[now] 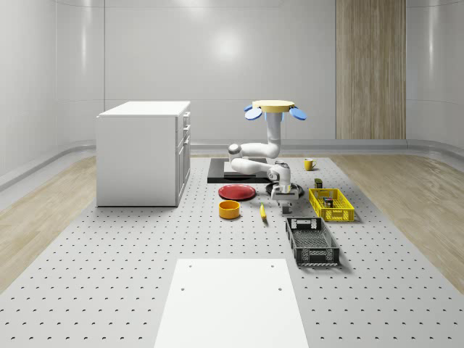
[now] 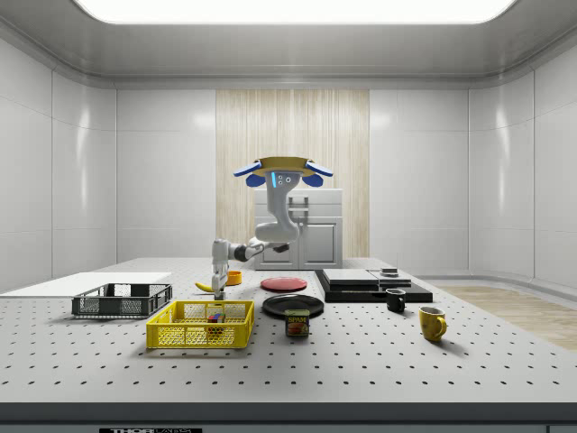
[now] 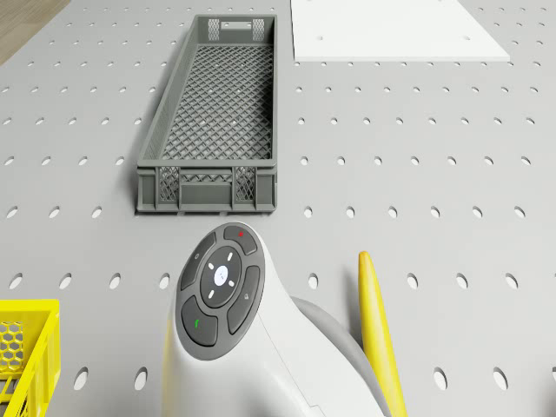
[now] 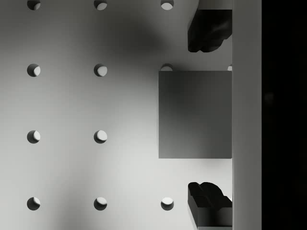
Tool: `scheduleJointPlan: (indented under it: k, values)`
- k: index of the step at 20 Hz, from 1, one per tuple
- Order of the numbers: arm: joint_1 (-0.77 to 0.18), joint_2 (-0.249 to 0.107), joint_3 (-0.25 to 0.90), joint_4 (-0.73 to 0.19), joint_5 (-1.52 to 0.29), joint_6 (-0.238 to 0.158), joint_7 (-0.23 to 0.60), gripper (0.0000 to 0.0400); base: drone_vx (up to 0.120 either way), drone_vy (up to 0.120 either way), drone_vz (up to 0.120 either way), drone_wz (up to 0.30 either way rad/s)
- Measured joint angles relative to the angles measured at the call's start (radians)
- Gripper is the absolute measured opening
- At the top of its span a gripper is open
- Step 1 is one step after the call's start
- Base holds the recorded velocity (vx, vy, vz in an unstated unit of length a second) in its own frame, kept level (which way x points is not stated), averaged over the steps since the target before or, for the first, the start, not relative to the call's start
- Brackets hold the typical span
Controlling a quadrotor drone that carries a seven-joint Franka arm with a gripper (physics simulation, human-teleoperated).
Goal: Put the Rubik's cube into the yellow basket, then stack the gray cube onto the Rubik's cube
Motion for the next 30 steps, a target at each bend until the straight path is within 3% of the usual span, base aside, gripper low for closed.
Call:
scheduleJointPlan:
  k: [15, 18, 21, 30]
  values:
    - [-0.002, 0.021, -0.049, 0.014, -0.053, 0.001, -0.002, 0.0400, 0.000, 0.000, 0.000, 0.000]
    - [0.000, 0.025, -0.051, 0.013, -0.056, -0.003, -0.004, 0.0327, 0.000, 0.000, 0.000, 0.000]
    - [0.003, 0.029, -0.052, 0.013, -0.058, -0.006, -0.006, 0.0286, 0.000, 0.000, 0.000, 0.000]
    - [0.010, 0.040, -0.051, 0.010, -0.061, -0.019, -0.010, 0.0254, 0.000, 0.000, 0.000, 0.000]
